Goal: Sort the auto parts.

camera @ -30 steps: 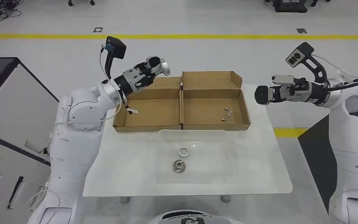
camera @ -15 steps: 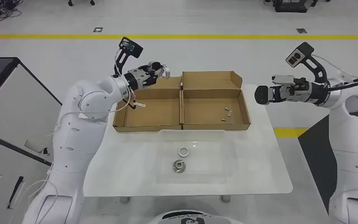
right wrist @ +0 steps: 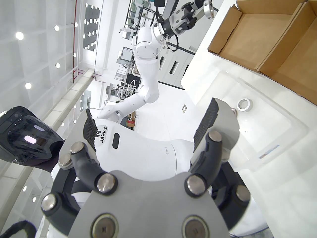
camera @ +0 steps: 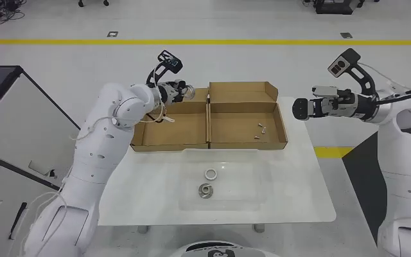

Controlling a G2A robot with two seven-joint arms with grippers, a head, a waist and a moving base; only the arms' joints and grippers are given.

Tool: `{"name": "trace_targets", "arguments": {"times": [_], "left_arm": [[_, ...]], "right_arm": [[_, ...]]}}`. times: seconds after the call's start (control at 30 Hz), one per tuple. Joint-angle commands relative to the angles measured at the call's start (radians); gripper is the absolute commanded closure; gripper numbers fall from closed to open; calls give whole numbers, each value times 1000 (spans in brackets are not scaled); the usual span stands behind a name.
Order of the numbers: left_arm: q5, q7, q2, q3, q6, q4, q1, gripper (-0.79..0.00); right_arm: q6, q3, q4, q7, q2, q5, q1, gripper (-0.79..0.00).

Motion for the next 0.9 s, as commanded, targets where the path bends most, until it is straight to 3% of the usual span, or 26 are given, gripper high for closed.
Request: {"name": "trace_targets", "arguments": {"times": [0.0,0.37,0.87], "left_arm": [[8,1,-9,40,-3,56,-33,0],[24,-28,-75,243,11,360,-191,0],[-37,-92,-167,395,-16,687,-309,0]], "right_arm": [[0,0,0,0,0,0,0,-785],[0,0,0,0,0,0,0,-785],[0,0,0,0,0,0,0,-785]]}}
